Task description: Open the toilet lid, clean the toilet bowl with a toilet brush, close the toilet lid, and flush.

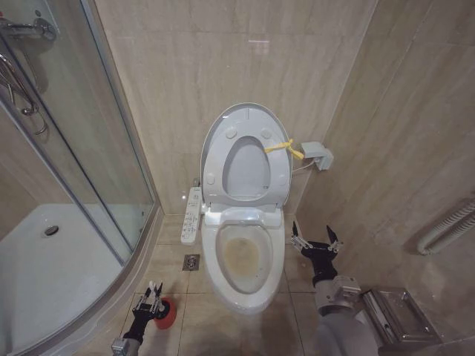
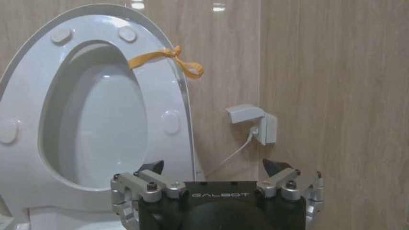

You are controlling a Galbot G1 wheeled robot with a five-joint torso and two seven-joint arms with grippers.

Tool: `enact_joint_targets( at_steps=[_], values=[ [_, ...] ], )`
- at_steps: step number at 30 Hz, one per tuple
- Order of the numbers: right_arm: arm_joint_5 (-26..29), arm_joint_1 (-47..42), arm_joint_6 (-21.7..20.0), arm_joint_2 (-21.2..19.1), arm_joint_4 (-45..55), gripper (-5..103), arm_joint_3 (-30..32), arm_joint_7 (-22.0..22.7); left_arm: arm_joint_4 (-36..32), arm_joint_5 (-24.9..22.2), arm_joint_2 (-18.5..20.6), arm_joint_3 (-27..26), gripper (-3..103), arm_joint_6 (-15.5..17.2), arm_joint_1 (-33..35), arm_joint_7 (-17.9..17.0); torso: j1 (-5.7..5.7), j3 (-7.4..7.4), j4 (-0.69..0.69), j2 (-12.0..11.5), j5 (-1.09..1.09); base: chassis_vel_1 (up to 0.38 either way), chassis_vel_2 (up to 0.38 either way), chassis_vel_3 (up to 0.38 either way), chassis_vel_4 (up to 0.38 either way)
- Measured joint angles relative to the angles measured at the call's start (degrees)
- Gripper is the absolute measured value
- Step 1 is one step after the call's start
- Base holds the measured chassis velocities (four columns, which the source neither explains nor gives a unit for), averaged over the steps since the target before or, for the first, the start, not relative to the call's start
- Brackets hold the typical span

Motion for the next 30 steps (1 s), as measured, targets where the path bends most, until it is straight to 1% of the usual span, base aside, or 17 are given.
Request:
enact_joint_targets(
  at_steps=[6, 7, 10, 11, 13, 14, 15, 16, 18, 20, 21, 22, 24, 26, 27, 30],
  values=[
    [0.0, 0.0, 0.0, 0.0, 0.0, 100, 0.0, 0.0, -4.2, 0.2, 0.7, -0.8, 38, 0.0, 3.3, -0.2, 0.00, 0.00, 0.00, 0.0, 0.00, 0.000, 0.000, 0.000, 0.000],
    [0.0, 0.0, 0.0, 0.0, 0.0, 100, 0.0, 0.0, -6.3, 0.2, 1.0, -1.2, 65, 0.0, 4.6, -0.4, 0.00, 0.00, 0.00, 0.0, 0.00, 0.000, 0.000, 0.000, 0.000],
    [0.0, 0.0, 0.0, 0.0, 0.0, 100, 0.0, 0.0, -12.5, 0.8, 1.5, -2.3, 65, -0.4, 8.0, -2.0, 0.00, 0.00, 0.00, 0.0, -0.01, 0.000, 0.000, 0.000, 0.000],
    [0.0, 0.0, 0.0, 0.0, 0.0, 100, 0.0, 0.0, -12.5, 0.8, 1.5, -2.3, 65, -0.4, 8.0, -2.0, 0.00, 0.00, 0.00, 0.0, -0.01, 0.000, 0.000, 0.000, 0.000],
    [0.0, 0.0, 0.0, 0.0, 0.0, 100, 0.0, 0.0, -16.6, 3.1, 1.8, -3.7, 65, -1.2, 10.1, -4.0, 0.00, 0.00, 0.01, 0.0, 0.00, 0.000, 0.000, 0.000, 0.000],
    [0.0, 0.0, 0.0, 0.0, 0.0, 100, 0.0, 0.0, -18.6, 4.4, 2.0, -4.4, 92, -1.4, 11.1, -5.0, 0.00, 0.00, 0.00, 0.0, -0.01, 0.000, 0.000, 0.000, 0.000],
    [0.0, 0.0, 0.0, 0.0, 0.0, 100, 0.0, 0.0, -20.7, 5.7, 2.3, -5.2, 92, -1.5, 12.2, -6.1, 0.00, 0.00, 0.00, 0.0, 0.00, 0.000, 0.000, 0.000, 0.000],
    [0.0, 0.0, 0.0, 0.0, 0.0, 100, 0.0, 0.0, -20.7, 5.7, 2.3, -5.2, 92, -1.5, 12.2, -6.1, 0.00, 0.00, 0.00, 0.0, 0.00, 0.000, 0.000, 0.000, 0.000],
    [0.0, 0.0, 0.0, 0.0, 0.0, 100, 0.0, 0.0, -25.3, 8.9, 2.7, -7.0, 92, -1.0, 14.3, -9.0, 0.00, 0.00, 0.01, 0.0, -0.01, 0.000, 0.000, 0.000, 0.000],
    [0.0, 0.0, 0.0, 0.0, 0.0, 100, 0.0, 0.0, -29.8, 10.5, 3.2, -8.0, 92, 0.6, 16.0, -11.6, 0.00, 0.00, 0.01, 0.0, 0.00, 0.000, 0.000, 0.000, 0.000],
    [0.0, 0.0, 0.0, 0.0, 0.0, 100, 0.0, 0.0, -32.4, 10.8, 3.5, -8.4, 100, 1.7, 16.8, -12.7, 0.00, 0.00, 0.01, 0.0, 0.00, 0.000, 0.000, 0.000, 0.000],
    [0.0, 0.0, 0.0, 0.0, 0.0, 100, 0.0, 0.0, -32.4, 10.8, 3.5, -8.4, 100, 1.7, 16.8, -12.7, 0.00, 0.00, 0.01, 0.0, 0.00, 0.000, 0.000, 0.000, 0.000],
    [0.0, 0.0, 0.0, 0.0, 0.0, 100, 0.0, 0.0, -38.6, 10.6, 4.0, -9.9, 100, 4.7, 19.4, -14.2, 0.00, 0.00, -0.04, 0.0, -0.01, 0.000, 0.000, 0.000, 0.000],
    [0.0, 0.0, 0.0, 0.0, 0.0, 100, 0.0, 0.0, -44.7, 9.6, 4.3, -11.8, 100, 6.3, 22.9, -14.8, 0.00, 0.00, 0.01, 0.0, 0.00, 0.000, 0.000, 0.000, 0.000],
    [0.0, 0.0, 0.0, 0.0, 0.0, 100, 0.0, 0.0, -44.7, 9.6, 4.3, -11.8, 100, 6.3, 22.9, -14.8, 0.00, 0.00, 0.01, 0.0, 0.00, 0.000, 0.000, 0.000, 0.000],
    [0.0, 0.0, 0.0, 0.0, 0.0, 100, 0.0, 0.0, -52.9, 9.4, 4.2, -13.8, 100, 8.9, 27.4, -16.6, 0.00, 0.00, 0.03, 0.0, 0.01, 0.000, 0.000, 0.000, 0.000]
  ],
)
